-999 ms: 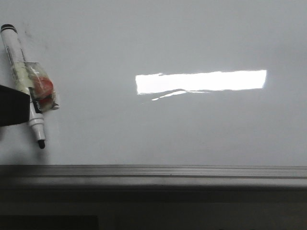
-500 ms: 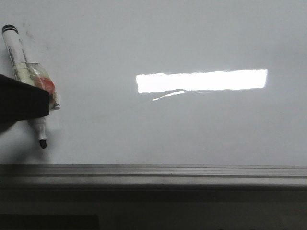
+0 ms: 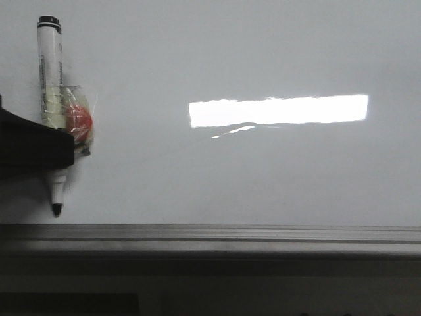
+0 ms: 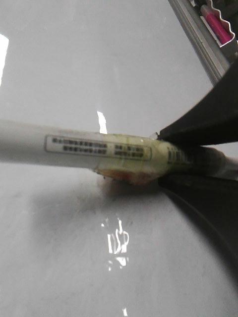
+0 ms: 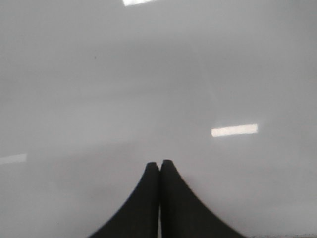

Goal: Write number 3 on whiteboard

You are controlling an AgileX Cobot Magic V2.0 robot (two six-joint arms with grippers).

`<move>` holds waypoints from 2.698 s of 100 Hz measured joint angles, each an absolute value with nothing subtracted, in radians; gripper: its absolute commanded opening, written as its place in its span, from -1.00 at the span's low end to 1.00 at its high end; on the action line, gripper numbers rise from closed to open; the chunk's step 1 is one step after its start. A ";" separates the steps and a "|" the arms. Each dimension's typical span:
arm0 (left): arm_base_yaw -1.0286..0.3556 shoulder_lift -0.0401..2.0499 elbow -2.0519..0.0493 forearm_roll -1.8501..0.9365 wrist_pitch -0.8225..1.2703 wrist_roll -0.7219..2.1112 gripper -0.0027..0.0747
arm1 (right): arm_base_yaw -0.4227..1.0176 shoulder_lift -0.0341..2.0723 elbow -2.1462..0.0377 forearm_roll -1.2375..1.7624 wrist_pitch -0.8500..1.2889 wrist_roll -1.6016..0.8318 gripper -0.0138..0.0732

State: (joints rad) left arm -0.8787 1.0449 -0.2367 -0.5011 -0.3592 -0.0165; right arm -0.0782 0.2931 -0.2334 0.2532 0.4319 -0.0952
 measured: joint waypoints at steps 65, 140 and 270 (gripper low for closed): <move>-0.874 1.003 -0.323 0.190 -0.255 -0.021 -0.98 | 0.335 0.419 -0.379 0.350 0.469 -0.253 0.06; -0.874 1.009 -0.342 0.557 -0.244 -0.015 -0.98 | 1.023 1.111 -0.721 0.280 0.213 -0.280 0.13; -0.873 0.723 -0.342 0.363 0.032 -0.014 0.16 | 0.864 1.136 -0.968 0.264 0.385 -0.290 -0.83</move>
